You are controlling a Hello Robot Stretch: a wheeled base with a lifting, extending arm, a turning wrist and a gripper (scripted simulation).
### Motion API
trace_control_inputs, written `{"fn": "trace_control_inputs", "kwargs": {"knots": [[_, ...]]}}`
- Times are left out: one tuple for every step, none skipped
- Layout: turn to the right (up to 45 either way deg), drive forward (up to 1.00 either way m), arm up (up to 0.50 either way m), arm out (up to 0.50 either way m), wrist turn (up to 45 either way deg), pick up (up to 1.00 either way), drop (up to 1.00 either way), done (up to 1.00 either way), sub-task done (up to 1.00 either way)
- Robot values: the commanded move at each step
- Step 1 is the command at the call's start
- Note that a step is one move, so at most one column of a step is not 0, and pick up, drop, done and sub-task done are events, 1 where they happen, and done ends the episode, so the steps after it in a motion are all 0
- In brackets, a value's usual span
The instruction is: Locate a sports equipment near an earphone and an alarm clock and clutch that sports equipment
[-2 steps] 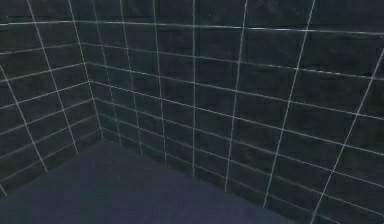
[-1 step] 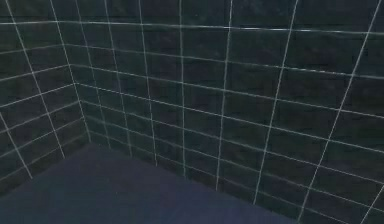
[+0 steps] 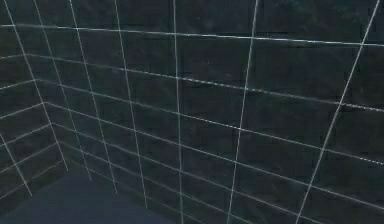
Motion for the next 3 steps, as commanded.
{"fn": "trace_control_inputs", "kwargs": {"knots": [[-45.0,0.0,0.0,0.0,0.0,0.0,0.0,0.0,0.0],[-15.0,0.0,0.0,0.0,0.0,0.0,0.0,0.0,0.0],[0.0,0.95,0.0,0.0,0.0,0.0,0.0,0.0,0.0]]}}
